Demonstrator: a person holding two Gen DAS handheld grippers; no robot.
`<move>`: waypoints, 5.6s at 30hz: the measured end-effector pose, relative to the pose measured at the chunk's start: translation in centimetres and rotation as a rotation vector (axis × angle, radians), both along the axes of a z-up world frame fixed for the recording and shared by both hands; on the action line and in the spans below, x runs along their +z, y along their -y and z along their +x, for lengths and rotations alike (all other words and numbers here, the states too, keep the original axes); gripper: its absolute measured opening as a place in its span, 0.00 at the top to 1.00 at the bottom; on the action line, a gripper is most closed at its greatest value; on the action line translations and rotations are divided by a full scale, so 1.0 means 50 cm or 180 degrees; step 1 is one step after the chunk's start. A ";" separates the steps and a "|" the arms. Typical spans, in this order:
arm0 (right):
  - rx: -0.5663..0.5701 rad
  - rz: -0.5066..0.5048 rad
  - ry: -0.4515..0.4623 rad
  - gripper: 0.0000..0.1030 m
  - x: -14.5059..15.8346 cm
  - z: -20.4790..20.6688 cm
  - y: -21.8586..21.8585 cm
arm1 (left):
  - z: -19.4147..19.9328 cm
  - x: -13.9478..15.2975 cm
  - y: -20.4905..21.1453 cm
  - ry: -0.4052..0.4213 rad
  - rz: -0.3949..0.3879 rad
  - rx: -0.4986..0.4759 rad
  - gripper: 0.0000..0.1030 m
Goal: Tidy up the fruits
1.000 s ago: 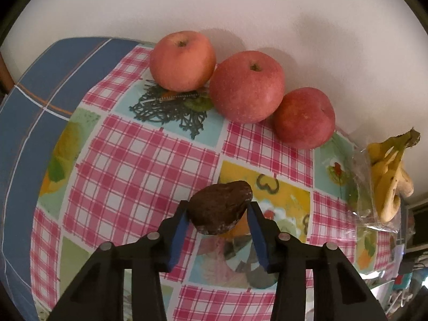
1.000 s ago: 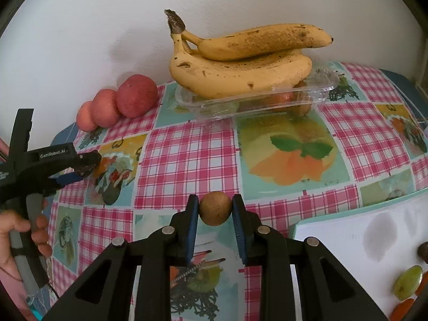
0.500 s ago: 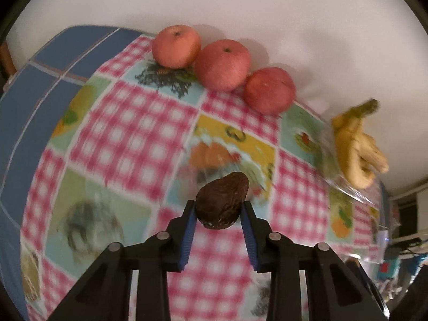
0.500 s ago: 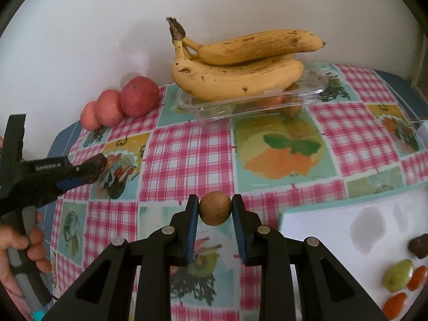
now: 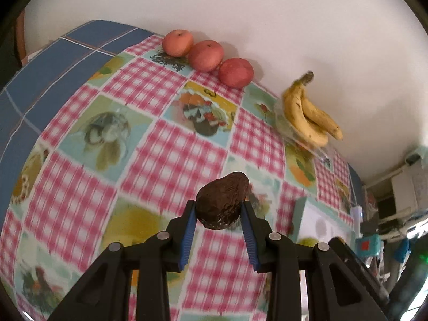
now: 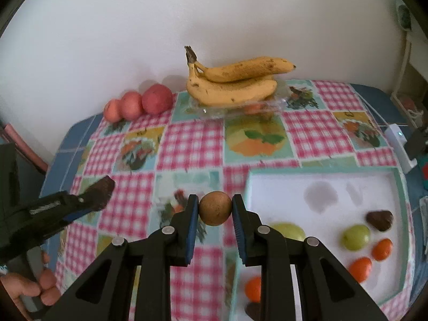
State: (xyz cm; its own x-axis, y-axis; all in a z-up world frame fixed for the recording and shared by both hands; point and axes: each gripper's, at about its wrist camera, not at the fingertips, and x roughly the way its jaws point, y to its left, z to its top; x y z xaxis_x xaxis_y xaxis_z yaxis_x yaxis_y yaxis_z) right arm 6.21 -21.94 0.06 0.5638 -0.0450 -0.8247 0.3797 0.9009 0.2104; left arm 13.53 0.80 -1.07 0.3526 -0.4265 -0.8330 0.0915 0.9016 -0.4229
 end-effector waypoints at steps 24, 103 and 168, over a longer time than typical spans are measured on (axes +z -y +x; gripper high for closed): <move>-0.0670 0.0048 -0.0477 0.74 -0.072 -0.280 0.162 | -0.248 -0.002 0.267 0.0017 -0.0146 -0.1395 0.65; -0.0947 0.0063 -0.0845 0.27 -0.161 -0.320 0.245 | -0.251 -0.078 0.268 -0.0049 0.1006 -0.1264 0.00; -0.0047 -0.0223 -0.0281 0.17 -0.040 -0.314 -0.033 | -0.284 0.035 0.028 0.0370 0.1745 -0.0454 0.00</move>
State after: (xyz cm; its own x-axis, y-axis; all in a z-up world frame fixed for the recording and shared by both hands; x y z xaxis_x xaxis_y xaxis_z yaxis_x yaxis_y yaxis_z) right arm -9.51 -20.30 -1.92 0.4879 -0.1120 -0.8657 0.4073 0.9063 0.1123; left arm -0.65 -0.58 0.70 0.4256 0.0065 -0.9049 0.2462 0.9614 0.1227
